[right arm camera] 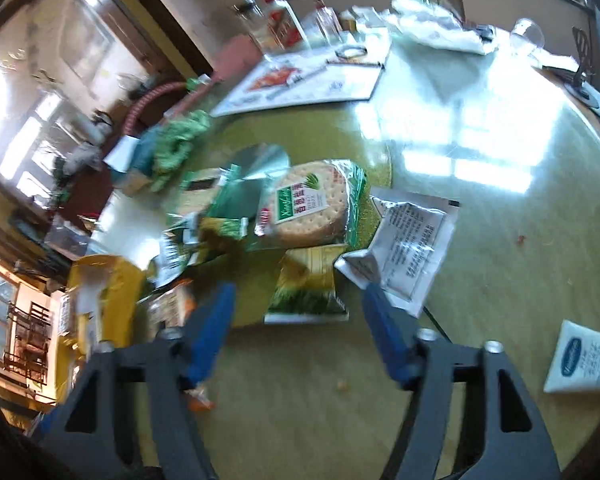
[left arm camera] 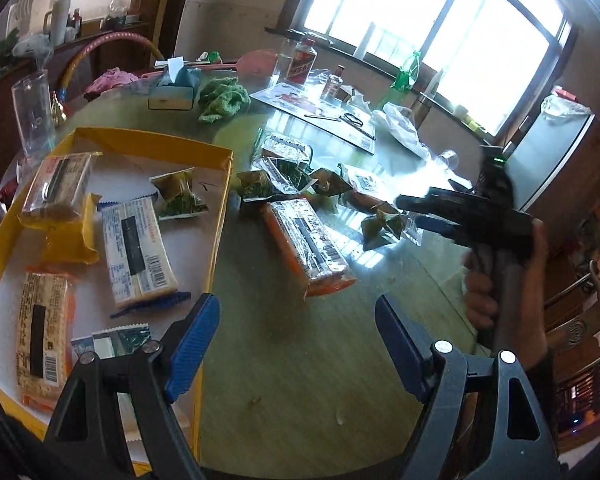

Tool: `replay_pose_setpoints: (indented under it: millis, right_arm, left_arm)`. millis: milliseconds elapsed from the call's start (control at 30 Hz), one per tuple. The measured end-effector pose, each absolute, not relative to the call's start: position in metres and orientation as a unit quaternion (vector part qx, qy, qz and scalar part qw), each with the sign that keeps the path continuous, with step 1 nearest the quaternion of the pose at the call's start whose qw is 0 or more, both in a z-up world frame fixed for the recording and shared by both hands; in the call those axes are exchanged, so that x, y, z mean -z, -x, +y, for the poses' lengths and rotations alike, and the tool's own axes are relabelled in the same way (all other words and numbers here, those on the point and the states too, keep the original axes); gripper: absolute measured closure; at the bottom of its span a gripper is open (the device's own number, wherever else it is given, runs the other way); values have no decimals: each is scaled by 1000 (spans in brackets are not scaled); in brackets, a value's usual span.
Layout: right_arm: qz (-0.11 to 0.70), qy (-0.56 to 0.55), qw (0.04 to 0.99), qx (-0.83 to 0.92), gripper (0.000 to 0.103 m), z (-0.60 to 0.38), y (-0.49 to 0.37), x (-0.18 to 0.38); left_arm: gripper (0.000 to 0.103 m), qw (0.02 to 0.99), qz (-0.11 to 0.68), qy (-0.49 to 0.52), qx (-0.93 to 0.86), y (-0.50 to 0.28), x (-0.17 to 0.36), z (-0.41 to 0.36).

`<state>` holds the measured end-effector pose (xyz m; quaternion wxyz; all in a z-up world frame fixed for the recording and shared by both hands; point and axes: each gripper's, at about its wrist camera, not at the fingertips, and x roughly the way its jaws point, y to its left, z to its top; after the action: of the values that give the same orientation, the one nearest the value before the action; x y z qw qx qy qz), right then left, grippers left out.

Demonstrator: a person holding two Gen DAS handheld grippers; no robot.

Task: Organize snacks
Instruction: 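Grasp the yellow-green bag with the right gripper while the left grasps the orange-edged cracker pack, then carry both held packs into the yellow tray and open both grippers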

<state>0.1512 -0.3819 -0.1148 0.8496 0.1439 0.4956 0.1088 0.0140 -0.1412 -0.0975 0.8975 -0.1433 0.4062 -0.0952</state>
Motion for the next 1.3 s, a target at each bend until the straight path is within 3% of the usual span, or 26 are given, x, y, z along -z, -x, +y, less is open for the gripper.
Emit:
replay_pose_setpoints:
  millis: [167,233,333,467,667,1033,1100,1167,1300]
  right_arm:
    - [524,-116,841,-64,55,-371,-171,137]
    - [523,-113,843,-59,68,-368,-170,142]
    - [522,-119,842,-64,73,-371,-163,146]
    - [521,-131,840,-73,75,-375,-128,141]
    - [456,-186,864,-107,75,-382,-85,128]
    - [414,-171,887,-111,75,-381,-75,126]
    - [408,-165,891,-105,75,-380,-73,124]
    - [409,-158,893,-104,75,-377,-72,124]
    - [404,-163,894,-106,75,-380,-69,123]
  left_arm:
    - [23,895,409,148,102,-12,100,-139]
    - [23,895,408,148,104,-13,101,-139]
    - [23,890,416,154,104,-18,105,-141]
    - [23,883,428,158,113,-28,110,-147]
    - [23,851,478,188,105,-84,131,-169]
    - [25,839,530,125,6,-174,171,-202]
    - [29,849,521,90,-14,-172,174,-212]
    - [40,855,515,58,-29,-168,174,-220]
    - [45,865,499,56,-20,-153,172,-219]
